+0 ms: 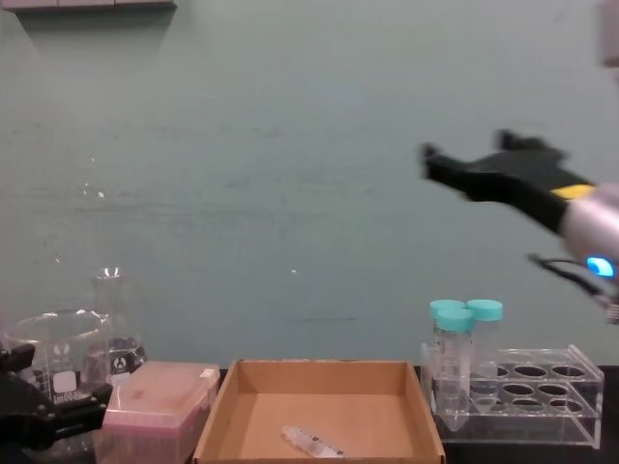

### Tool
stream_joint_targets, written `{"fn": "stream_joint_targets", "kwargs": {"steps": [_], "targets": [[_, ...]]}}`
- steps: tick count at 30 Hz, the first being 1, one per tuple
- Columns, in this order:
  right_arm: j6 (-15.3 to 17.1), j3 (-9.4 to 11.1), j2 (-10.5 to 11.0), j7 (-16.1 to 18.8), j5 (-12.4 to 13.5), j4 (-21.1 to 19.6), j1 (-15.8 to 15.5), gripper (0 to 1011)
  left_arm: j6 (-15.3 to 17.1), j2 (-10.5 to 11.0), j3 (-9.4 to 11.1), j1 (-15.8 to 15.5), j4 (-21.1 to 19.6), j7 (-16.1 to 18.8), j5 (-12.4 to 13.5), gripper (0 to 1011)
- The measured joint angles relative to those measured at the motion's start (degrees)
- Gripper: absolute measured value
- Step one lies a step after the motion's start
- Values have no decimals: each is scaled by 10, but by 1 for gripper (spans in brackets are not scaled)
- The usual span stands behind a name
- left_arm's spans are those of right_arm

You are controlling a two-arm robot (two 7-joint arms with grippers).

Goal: Use the right hand to move the test tube from the test tube rack into the box.

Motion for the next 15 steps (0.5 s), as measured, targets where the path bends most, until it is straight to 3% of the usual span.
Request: {"fn": "stream_joint_targets", "kwargs": {"steps": [8, 15], "targets": [[-9, 64, 25, -79, -31, -11, -55, 1002, 0, 0, 0, 0, 0, 0, 0, 1000], [21, 94, 30, -104, -42, -5, -89, 1002, 0, 0, 0, 0, 0, 0, 0, 1000]]}}
